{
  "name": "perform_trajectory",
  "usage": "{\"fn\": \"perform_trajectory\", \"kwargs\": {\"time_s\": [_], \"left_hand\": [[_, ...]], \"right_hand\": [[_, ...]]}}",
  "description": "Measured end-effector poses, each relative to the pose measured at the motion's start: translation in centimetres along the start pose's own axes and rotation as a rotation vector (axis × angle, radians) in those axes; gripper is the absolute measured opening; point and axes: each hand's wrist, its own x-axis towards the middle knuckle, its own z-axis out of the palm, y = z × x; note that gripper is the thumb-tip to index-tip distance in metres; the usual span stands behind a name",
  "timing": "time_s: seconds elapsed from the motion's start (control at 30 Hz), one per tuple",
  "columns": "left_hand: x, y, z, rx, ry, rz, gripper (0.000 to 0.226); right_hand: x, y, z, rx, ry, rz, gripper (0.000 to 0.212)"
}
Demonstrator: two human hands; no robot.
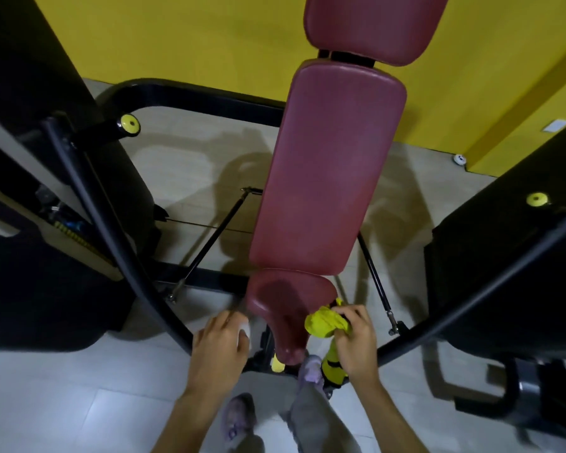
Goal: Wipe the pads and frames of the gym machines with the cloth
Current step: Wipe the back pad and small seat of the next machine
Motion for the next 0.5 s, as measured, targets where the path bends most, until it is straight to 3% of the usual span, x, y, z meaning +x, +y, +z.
{"fn": "perform_trajectory", "kwargs": {"time_s": [0.3, 0.5], "left_hand": [[2.1, -2.5, 10.9, -0.071, -0.041, -0.173, 0.010], [2.4, -1.8, 19.1, -0.195, -0.138, -0.264, 0.024]], "right_hand": [[0.1, 11.0, 8.9, -0.011, -0.162, -0.023, 0.070], [0.1, 15.9, 12.3, 0.042, -0.205, -0.033, 0.051]]}}
